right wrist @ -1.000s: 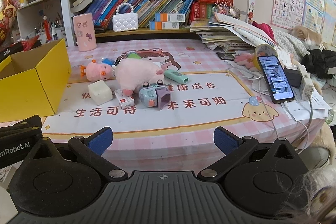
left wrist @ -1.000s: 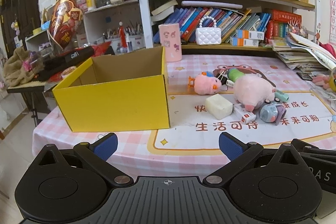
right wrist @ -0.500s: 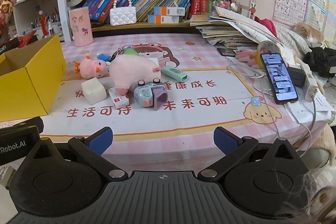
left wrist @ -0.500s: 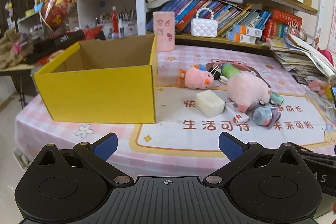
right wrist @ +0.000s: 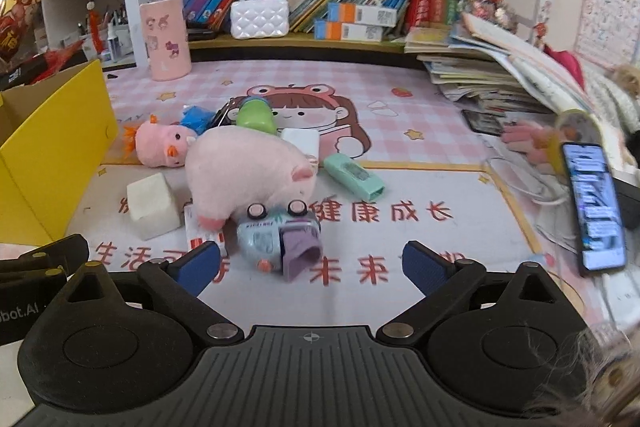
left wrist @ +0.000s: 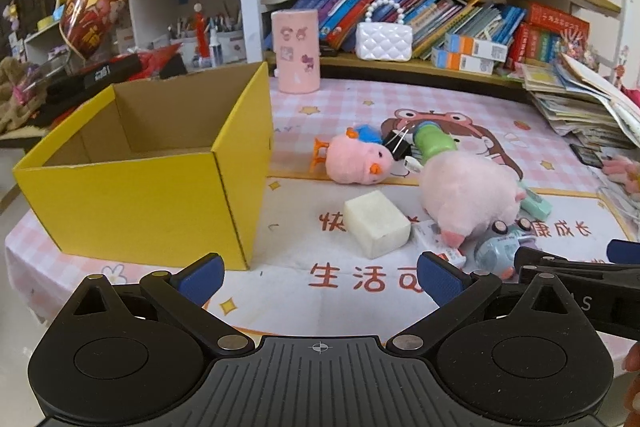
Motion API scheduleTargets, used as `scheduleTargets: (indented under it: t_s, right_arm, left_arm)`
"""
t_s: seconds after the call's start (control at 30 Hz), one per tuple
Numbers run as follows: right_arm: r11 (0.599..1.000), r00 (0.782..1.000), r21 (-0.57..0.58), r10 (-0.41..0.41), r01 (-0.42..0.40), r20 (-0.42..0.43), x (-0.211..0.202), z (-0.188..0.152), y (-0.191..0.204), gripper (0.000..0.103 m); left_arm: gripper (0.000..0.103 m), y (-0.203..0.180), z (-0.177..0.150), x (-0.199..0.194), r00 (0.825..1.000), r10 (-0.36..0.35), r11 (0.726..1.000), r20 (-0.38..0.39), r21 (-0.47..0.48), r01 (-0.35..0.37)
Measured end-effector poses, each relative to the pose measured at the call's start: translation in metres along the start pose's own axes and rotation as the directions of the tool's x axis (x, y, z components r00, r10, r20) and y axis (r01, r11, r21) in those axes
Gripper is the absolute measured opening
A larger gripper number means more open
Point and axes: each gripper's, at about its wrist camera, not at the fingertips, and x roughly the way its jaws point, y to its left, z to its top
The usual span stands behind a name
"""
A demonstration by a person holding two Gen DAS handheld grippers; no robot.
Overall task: Organize objects
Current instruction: 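Grasp the white sponge block with the left tool while the right tool grasps the blue toy truck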
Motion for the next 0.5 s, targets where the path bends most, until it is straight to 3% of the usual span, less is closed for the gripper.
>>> scheduleTargets:
  t_s: [0.23, 0.5]
  right_arm:
    - [0.998, 0.998, -0.055, 0.042, -0.044, -0.04, 0.033, 0.009, -0.005, 0.087]
    - [0.987, 0.986, -0.074, 0.132, -0.14, -0.098, 0.059, 0.014, -0.006, 0.08]
  left_arm:
    - [0.103, 0.004, 0.007, 0.015, 0.999, 0.009, 0.995, -0.049, -0.099, -0.013]
    - [0.102, -0.011, 0.014, 0.025, 0.998, 0.011, 0.996, -0.065, -0.085, -0.017]
